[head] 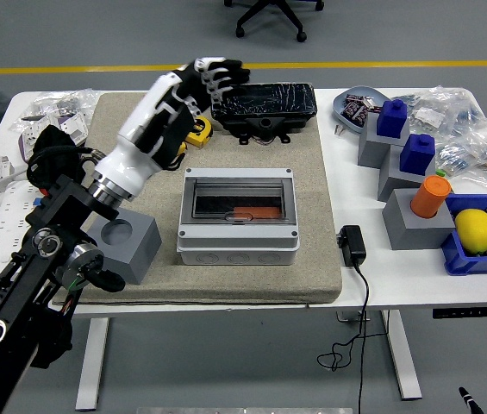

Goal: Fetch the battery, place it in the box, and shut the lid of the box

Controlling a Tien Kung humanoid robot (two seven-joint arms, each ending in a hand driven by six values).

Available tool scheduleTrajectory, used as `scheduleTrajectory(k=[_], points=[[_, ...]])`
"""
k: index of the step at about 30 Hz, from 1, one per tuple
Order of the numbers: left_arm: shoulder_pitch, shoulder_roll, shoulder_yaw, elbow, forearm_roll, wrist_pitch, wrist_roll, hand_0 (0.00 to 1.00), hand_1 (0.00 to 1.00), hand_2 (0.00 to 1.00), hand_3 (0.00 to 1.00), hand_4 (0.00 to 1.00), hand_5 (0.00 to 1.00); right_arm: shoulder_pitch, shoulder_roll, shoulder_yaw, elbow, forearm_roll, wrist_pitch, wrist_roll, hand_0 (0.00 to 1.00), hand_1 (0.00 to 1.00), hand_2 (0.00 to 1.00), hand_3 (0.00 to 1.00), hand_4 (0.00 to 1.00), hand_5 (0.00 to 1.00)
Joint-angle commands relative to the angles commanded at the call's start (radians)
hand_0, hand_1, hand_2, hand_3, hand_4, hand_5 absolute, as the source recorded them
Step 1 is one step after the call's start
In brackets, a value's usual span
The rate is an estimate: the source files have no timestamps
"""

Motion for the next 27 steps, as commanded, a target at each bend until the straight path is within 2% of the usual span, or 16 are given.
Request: scheduleTrajectory(k=[1, 6, 7, 8, 10, 13, 17, 19, 23, 27], points=[[0.002, 0.000, -0.007, 0.001, -0.046, 0.019, -0.013, 0.859, 0.951, 0.932, 0.912, 0.998, 0.998, 0.000, 0.000, 0.002, 0.000, -0.002, 0.000, 0.000, 0.847, 0.739, 0.720, 0.761, 0.998, 0.998], [0.014, 0.000, -0.048, 0.016, -0.247, 0.198, -0.119, 0.859, 0.951, 0.932, 0.912, 0.998, 0.998, 0.001, -0.001, 0.007, 0.000, -0.005, -0.002, -0.001, 0.847, 0.739, 0.720, 0.761, 0.998, 0.998], [0.020, 0.000, -0.063, 0.025, -0.286, 0.237, -0.126, 0.975, 0.998, 0.996, 0.971, 0.998, 0.998, 0.001, -0.001, 0.006, 0.000, -0.003, -0.002, 0.000, 0.849, 0.739, 0.720, 0.761, 0.998, 0.998], [0.023, 0.000, -0.073, 0.032, -0.278, 0.275, -0.124, 0.975, 0.998, 0.996, 0.971, 0.998, 0.998, 0.001, -0.001, 0.006, 0.000, -0.002, -0.002, 0.000, 0.849, 0.739, 0.720, 0.761, 0.998, 0.998], [0.030, 0.004, -0.087, 0.042, -0.193, 0.355, -0.104, 0.975, 0.998, 0.996, 0.971, 0.998, 0.998, 0.001, 0.000, 0.007, 0.000, -0.002, -0.002, 0.000, 0.849, 0.739, 0.720, 0.761, 0.998, 0.998], [0.038, 0.024, -0.103, 0.056, -0.063, 0.423, -0.052, 0.998, 0.998, 0.998, 0.998, 0.998, 0.998, 0.001, 0.000, 0.008, 0.000, -0.002, -0.003, 0.000, 0.849, 0.740, 0.720, 0.761, 0.998, 0.998], [0.049, 0.038, -0.134, 0.069, 0.106, 0.436, 0.021, 0.998, 0.998, 0.998, 0.998, 0.998, 0.998, 0.002, -0.001, 0.008, 0.000, -0.001, -0.003, 0.001, 0.849, 0.740, 0.720, 0.761, 0.998, 0.998], [0.056, 0.042, -0.153, 0.070, 0.184, 0.427, 0.053, 0.998, 0.998, 0.998, 0.998, 0.998, 0.998, 0.003, -0.001, 0.009, 0.000, 0.001, -0.003, 0.002, 0.848, 0.739, 0.720, 0.761, 0.998, 0.998], [0.082, 0.059, -0.206, 0.074, 0.359, 0.363, 0.115, 0.998, 0.998, 0.998, 0.998, 0.998, 0.998, 0.003, -0.001, 0.010, 0.000, 0.003, -0.004, 0.002, 0.848, 0.739, 0.720, 0.761, 0.998, 0.998], [0.111, 0.080, -0.247, 0.095, 0.528, 0.307, 0.127, 0.998, 0.998, 0.998, 0.998, 0.998, 0.998, 0.001, 0.000, 0.013, 0.000, 0.001, -0.005, 0.002, 0.848, 0.739, 0.720, 0.761, 0.998, 0.998]])
